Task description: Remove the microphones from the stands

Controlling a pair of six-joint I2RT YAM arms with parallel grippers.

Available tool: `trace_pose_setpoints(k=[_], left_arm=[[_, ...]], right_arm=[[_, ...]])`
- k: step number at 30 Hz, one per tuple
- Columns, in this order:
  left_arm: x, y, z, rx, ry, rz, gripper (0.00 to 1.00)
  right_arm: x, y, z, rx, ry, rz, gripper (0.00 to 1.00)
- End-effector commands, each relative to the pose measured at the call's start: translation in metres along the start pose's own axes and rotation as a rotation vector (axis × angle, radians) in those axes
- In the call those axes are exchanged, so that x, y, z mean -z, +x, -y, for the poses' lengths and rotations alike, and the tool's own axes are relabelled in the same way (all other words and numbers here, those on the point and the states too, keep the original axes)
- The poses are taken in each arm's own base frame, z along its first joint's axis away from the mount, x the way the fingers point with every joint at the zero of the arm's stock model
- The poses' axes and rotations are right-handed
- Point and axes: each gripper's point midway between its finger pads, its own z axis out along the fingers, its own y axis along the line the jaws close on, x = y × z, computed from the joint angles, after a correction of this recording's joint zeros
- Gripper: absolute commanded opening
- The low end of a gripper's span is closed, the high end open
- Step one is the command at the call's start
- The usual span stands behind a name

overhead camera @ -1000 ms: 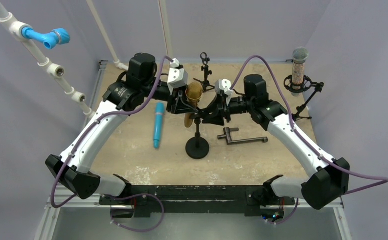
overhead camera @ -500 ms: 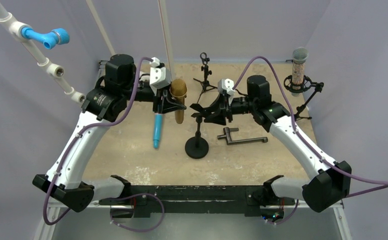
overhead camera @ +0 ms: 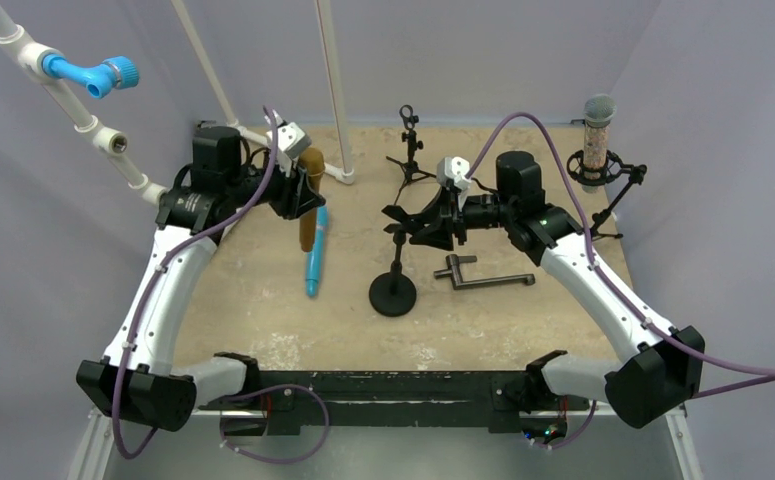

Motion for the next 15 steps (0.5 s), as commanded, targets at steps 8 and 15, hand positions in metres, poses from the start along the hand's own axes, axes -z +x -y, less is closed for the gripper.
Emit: trace_pose_setpoints(k=[8,15], left_arm=[[0.000,0.119,-0.101,0.369,-0.375,-0.259,0.00],[-0.014,0.187,-0.132,0.575,-0.397,-0.506,0.00]], right_arm=[[0.006,-0.002,0.011,0.018,0.070,0.004,0.00],[0.007,-0.003,0.008,0.018,0.065,0.010,0.00]])
